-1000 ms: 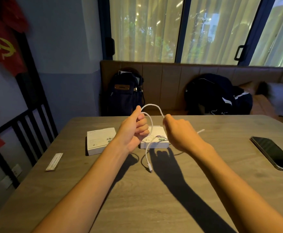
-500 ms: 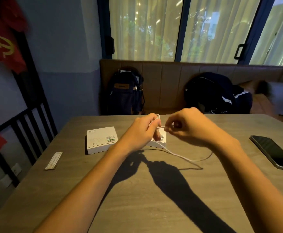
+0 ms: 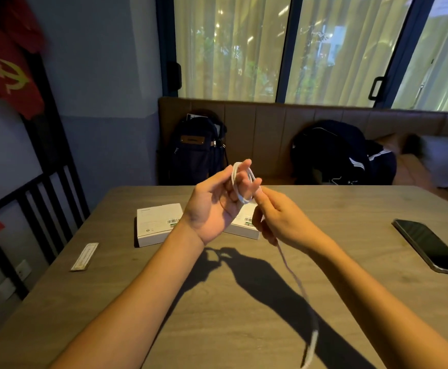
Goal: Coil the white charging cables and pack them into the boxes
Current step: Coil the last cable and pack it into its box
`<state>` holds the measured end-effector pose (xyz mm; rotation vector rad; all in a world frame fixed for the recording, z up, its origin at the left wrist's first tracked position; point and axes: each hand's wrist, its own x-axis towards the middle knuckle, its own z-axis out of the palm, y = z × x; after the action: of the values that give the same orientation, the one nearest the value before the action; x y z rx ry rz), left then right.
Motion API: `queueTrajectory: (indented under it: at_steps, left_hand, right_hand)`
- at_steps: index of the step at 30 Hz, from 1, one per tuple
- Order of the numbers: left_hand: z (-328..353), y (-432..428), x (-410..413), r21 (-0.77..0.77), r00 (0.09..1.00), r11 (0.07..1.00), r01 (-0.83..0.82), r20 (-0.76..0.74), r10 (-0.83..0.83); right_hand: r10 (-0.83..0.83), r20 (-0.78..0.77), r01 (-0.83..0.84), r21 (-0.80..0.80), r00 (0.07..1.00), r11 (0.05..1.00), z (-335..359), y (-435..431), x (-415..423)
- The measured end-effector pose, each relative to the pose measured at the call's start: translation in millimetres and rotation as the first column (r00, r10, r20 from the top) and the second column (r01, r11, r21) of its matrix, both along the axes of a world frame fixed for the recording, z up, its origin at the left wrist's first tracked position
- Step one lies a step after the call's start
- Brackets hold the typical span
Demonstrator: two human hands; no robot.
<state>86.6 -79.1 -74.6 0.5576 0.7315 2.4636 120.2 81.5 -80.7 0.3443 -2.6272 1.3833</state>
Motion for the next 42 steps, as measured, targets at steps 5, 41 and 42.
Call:
queueTrajectory:
  at_steps: [5,41,42]
  left_hand:
    - [-2,7,-13,-0.116,0.943,0.946,-0.302,-0.182,0.279]
    - [-21,12,-10,-0.580,0.734,0.608,-0.542,-0.679,0.007]
    - [-19,11,-10,-0.579,0.791,0.670,-0.465,-0.612,0.020]
  right_hand:
    - [0.091,0.191,-0.123,0.166,0.977,0.978,-13,-9,9]
    - [-0.073,-0.272,0.121,0.163,0.960,0.979,31,36,-5]
    - [-0.073,-0.286,0.117,0.140,0.955,0.983,29,36,-7]
